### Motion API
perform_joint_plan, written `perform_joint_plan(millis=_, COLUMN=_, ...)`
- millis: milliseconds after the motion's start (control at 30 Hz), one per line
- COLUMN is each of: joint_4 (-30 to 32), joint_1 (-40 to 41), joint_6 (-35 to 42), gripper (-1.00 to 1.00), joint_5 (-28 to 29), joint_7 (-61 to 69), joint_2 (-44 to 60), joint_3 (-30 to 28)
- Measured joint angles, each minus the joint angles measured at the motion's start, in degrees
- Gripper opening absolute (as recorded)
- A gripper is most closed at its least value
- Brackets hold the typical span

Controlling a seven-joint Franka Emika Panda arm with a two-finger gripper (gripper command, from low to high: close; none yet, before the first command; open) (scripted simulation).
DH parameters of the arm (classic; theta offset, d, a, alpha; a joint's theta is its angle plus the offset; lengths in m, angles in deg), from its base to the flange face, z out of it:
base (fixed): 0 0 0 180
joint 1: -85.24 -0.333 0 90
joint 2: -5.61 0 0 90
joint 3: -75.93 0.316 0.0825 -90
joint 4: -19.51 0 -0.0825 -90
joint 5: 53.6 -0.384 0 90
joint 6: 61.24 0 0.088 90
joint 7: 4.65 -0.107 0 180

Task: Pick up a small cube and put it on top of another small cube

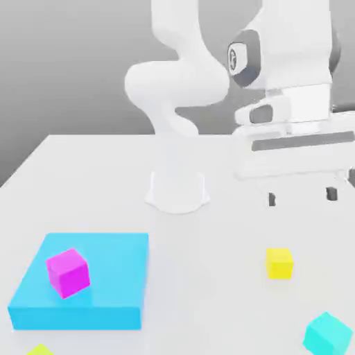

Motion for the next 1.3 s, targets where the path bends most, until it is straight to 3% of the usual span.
perform_joint_plan(millis=167, joint_4=6.1, joint_1=-3.6, joint_6=-7.3, gripper=0.0, joint_5=8.7, joint_7=-13.6, joint_2=11.0, joint_3=2.7)
perform_joint_plan(millis=333, joint_4=4.8, joint_1=-11.3, joint_6=-15.0, gripper=0.0, joint_5=22.8, joint_7=-24.9, joint_2=21.7, joint_3=-7.9)
perform_joint_plan(millis=400, joint_4=3.9, joint_1=-16.2, joint_6=-18.3, gripper=0.0, joint_5=25.4, joint_7=-27.0, joint_2=25.7, joint_3=-13.4)
perform_joint_plan(millis=433, joint_4=3.7, joint_1=-17.4, joint_6=-19.2, gripper=-1.0, joint_5=26.0, joint_7=-27.5, joint_2=26.8, joint_3=-14.8)
perform_joint_plan(millis=667, joint_4=3.7, joint_1=-17.3, joint_6=-19.1, gripper=-1.0, joint_5=26.2, joint_7=-27.7, joint_2=26.6, joint_3=-14.6)
perform_joint_plan(millis=767, joint_4=5.0, joint_1=-13.0, joint_6=-15.1, gripper=-1.0, joint_5=21.1, joint_7=-23.7, joint_2=21.6, joint_3=-9.2)
perform_joint_plan(millis=900, joint_4=6.6, joint_1=-10.9, joint_6=-9.0, gripper=-1.0, joint_5=10.4, joint_7=-15.8, joint_2=13.4, joint_3=-4.6)
perform_joint_plan(millis=1300, joint_4=-16.2, joint_1=7.3, joint_6=5.0, gripper=-1.0, joint_5=4.9, joint_7=-11.9, joint_2=22.5, joint_3=-19.0)
